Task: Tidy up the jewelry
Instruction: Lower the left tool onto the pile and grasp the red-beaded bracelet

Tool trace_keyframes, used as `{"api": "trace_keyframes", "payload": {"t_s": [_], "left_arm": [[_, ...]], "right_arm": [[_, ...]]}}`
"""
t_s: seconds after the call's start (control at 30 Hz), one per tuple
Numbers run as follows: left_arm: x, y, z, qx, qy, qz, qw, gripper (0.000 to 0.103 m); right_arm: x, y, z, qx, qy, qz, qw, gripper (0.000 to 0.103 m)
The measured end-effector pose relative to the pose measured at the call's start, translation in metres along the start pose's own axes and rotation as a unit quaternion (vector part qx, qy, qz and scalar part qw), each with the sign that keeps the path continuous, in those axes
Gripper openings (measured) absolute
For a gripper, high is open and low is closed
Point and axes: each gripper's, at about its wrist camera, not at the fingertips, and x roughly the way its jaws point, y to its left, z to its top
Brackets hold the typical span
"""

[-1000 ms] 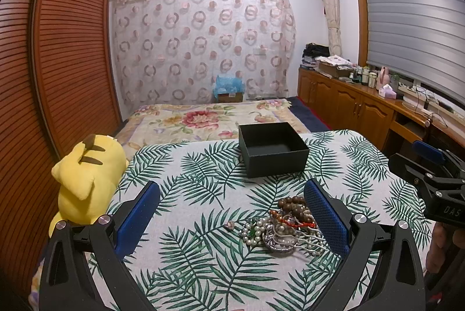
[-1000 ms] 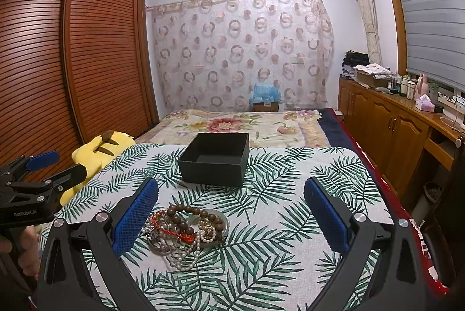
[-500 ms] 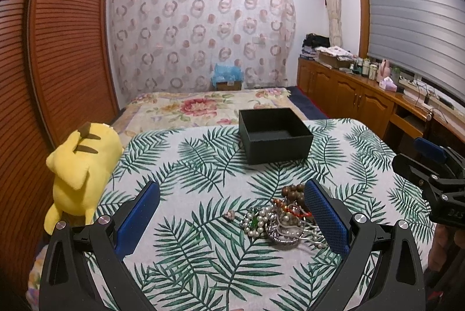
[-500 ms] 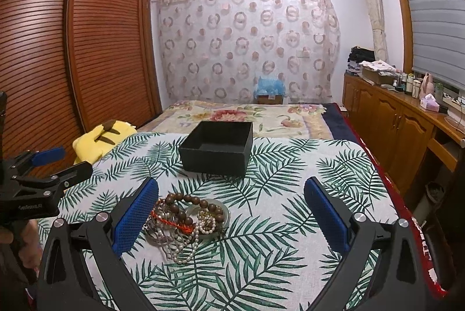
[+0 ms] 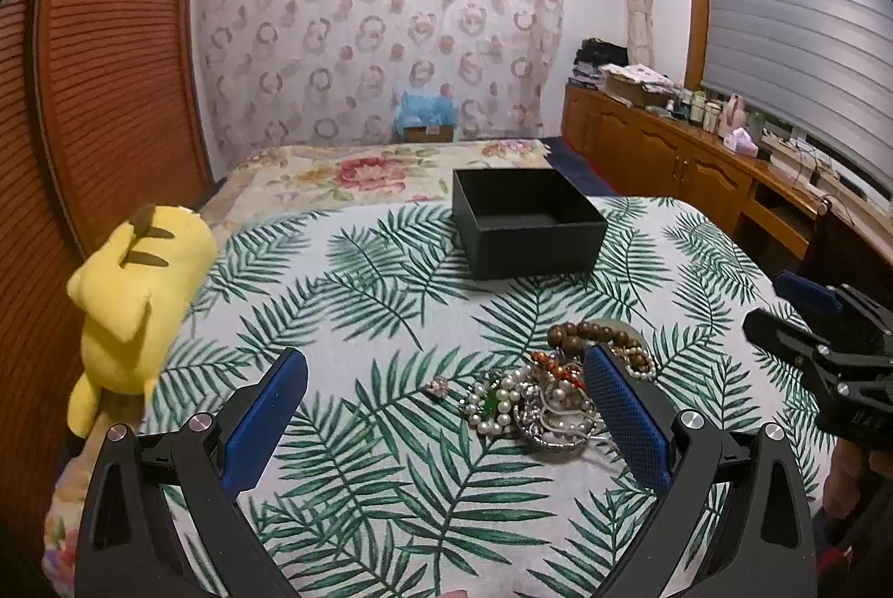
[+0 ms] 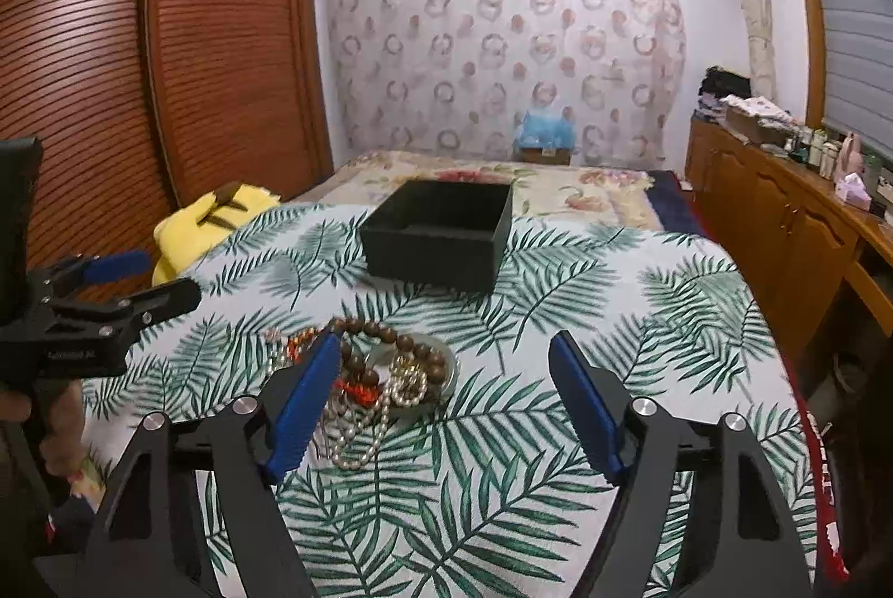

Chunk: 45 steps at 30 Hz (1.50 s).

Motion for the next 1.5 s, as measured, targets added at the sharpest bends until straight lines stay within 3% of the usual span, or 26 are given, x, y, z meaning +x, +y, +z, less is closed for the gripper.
{"api": "trace_keyframes", "payload": {"t_s": [0.37, 0.43, 0.83, 1.07, 1.5], "left_arm": [[0.031, -0.007, -0.013, 0.006, 0.043, -0.057, 0.9975, 0.096], [0.037, -0.010, -0.013, 0.010, 0.051, -0.068, 0.9963, 0.091], [0.076, -0.018, -0.006, -0.016, 0.106, -0.140, 0.9844, 0.045], [0.081, -0.020, -0.006, -0.014, 0.116, -0.134, 0.9840, 0.006], [0.033, -0.008, 0.029, -0.005, 0.041, -0.124, 0.9914, 0.006]], "right_arm": [[0.018, -0.002, -0.017, -0.012, 0.043, 0.027, 0.999, 0.068], [0.021, -0.002, -0.020, -0.017, 0.048, 0.027, 0.998, 0.068], [0.026, -0.010, -0.026, -0.022, 0.062, 0.026, 0.997, 0.068], [0.027, -0.013, -0.026, -0.023, 0.064, 0.028, 0.997, 0.068], [0.034, -0.007, -0.017, -0.040, 0.068, 0.041, 0.996, 0.064]]}}
